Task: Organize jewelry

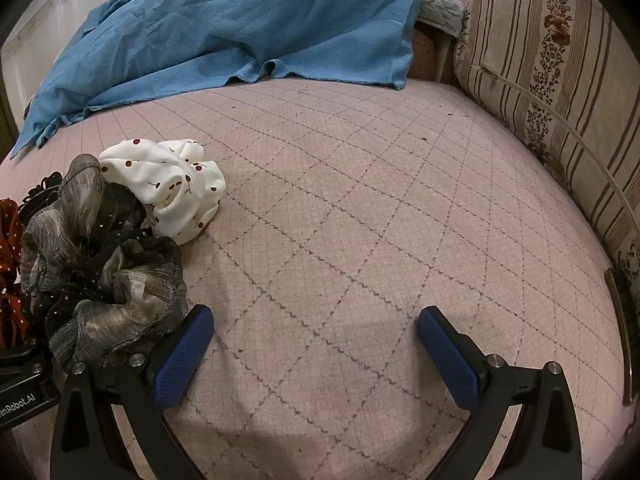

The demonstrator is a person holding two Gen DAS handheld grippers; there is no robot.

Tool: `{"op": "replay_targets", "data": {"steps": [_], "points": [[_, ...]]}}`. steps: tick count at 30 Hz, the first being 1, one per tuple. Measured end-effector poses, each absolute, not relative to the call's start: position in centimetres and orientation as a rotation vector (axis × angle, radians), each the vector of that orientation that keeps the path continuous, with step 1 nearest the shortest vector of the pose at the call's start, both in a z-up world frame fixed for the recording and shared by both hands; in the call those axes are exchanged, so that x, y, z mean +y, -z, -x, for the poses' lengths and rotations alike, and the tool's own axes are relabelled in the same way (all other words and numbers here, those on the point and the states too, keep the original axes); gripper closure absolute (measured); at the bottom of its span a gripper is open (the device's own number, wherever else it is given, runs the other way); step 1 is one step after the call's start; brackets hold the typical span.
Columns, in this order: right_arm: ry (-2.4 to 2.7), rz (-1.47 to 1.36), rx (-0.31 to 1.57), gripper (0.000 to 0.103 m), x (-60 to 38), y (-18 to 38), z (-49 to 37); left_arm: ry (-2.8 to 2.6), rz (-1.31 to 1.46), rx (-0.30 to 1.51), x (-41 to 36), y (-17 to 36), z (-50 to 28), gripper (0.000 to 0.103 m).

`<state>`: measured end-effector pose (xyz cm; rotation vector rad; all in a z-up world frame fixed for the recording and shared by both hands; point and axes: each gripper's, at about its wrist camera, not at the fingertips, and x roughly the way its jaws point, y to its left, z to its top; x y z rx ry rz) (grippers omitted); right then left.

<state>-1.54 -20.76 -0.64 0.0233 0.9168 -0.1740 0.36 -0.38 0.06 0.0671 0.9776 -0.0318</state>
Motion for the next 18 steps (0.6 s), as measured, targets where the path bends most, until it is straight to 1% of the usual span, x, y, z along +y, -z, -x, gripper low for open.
{"op": "replay_targets", "data": {"steps": [7, 12, 18], "points": [[0.174, -0.023, 0.914, 0.000, -20.6, 0.7, 1.5, 0.034, -0.061, 0.986, -0.5, -0.2, -0.9, 0.000], [0.166, -0.036, 0.916, 0.000, -21.2, 0.5, 1.4, 0.094, -0.090, 1.042, -0.1, -0.6, 0.3, 0.000], [0.148, -0.088, 1.002, 0.000, -21.5, 0.4, 1.6, 0.143, -0.097, 1.060, 1.4, -1.4, 2.8, 0.000]]}}
